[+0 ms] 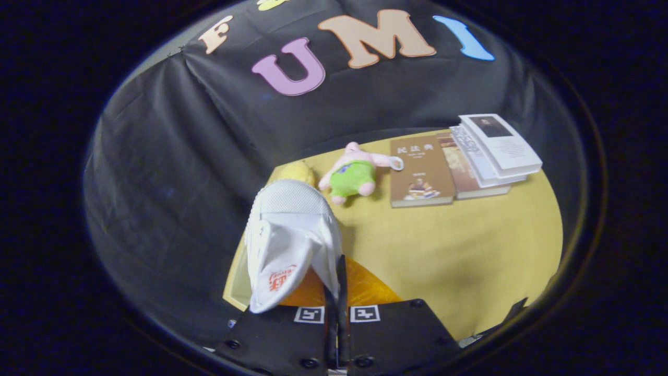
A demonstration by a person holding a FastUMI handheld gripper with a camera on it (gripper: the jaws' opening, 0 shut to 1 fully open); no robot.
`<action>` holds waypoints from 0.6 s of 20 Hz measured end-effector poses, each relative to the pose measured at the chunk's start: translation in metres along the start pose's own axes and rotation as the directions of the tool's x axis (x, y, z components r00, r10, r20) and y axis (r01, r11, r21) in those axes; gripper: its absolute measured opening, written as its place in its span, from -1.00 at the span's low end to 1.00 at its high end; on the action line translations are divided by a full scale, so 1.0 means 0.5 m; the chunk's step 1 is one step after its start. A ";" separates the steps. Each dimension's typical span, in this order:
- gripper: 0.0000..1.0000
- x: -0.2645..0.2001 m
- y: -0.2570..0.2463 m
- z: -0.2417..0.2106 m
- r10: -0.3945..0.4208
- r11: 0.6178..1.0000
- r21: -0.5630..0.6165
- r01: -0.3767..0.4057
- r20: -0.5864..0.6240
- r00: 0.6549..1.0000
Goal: Open the storage box then place both shoes into the box .Put the left shoe in first, then the right shoe, with the right side of both shoes facing outward in a uniform manner.
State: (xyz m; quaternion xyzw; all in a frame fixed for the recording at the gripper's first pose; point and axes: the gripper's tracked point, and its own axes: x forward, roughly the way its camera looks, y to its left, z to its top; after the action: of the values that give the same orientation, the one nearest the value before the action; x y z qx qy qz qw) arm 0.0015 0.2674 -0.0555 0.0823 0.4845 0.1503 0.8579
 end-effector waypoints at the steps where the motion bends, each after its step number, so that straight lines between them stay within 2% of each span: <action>1: -0.92 0.023 0.035 -0.004 0.021 1.000 -0.002 -0.021 -0.023 1.000; 3: -0.92 0.072 0.077 -0.017 0.014 0.999 -0.036 -0.016 -0.064 0.998; 5: -0.92 0.130 0.091 -0.029 -0.026 0.998 -0.065 0.020 -0.084 0.996; 7: -0.91 0.174 0.087 -0.034 -0.092 0.993 -0.077 0.086 -0.081 0.992; 10: -0.92 0.212 0.051 -0.034 -0.218 0.967 -0.144 0.209 -0.048 0.975; 12: -0.91 0.220 0.033 -0.043 -0.265 0.950 -0.183 0.253 -0.045 0.963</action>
State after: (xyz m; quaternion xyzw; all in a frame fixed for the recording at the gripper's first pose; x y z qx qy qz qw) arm 0.0332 0.3200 -0.1505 -0.0634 0.5050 0.0813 0.8569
